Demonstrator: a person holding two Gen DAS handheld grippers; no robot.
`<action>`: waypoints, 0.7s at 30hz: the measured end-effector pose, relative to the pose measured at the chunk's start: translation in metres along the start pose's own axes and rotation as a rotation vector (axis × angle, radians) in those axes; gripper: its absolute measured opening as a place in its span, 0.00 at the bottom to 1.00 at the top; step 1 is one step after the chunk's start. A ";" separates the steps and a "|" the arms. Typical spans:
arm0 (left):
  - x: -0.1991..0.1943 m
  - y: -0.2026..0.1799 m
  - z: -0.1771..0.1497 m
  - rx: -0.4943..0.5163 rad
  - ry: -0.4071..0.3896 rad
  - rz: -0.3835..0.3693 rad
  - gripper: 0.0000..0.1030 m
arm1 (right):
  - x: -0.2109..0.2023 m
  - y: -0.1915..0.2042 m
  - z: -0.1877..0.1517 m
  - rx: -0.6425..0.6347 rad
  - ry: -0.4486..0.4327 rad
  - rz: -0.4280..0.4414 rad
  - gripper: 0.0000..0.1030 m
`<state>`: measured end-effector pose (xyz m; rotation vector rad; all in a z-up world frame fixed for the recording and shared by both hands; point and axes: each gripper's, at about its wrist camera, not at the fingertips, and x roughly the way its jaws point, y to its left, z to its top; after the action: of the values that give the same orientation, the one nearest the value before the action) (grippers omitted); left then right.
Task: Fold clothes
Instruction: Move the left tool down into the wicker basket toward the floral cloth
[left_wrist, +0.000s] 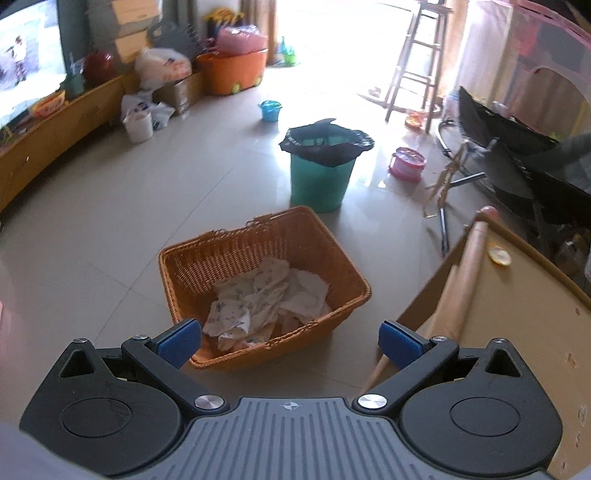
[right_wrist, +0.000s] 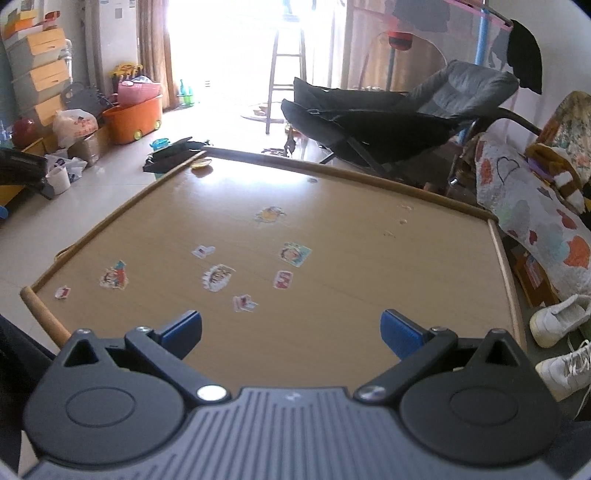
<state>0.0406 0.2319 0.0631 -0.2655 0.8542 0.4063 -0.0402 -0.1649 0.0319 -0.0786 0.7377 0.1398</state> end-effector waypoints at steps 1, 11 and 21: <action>0.005 0.003 0.000 -0.011 0.006 0.002 1.00 | 0.000 0.001 0.001 -0.002 0.001 0.003 1.00; 0.059 0.027 0.016 -0.119 0.069 0.019 1.00 | -0.001 0.008 0.010 -0.026 0.013 0.011 1.00; 0.118 0.042 0.031 -0.147 0.120 0.050 1.00 | 0.000 0.029 0.030 -0.083 -0.012 0.050 1.00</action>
<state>0.1118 0.3099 -0.0116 -0.4086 0.9512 0.5049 -0.0249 -0.1325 0.0534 -0.1388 0.7224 0.2185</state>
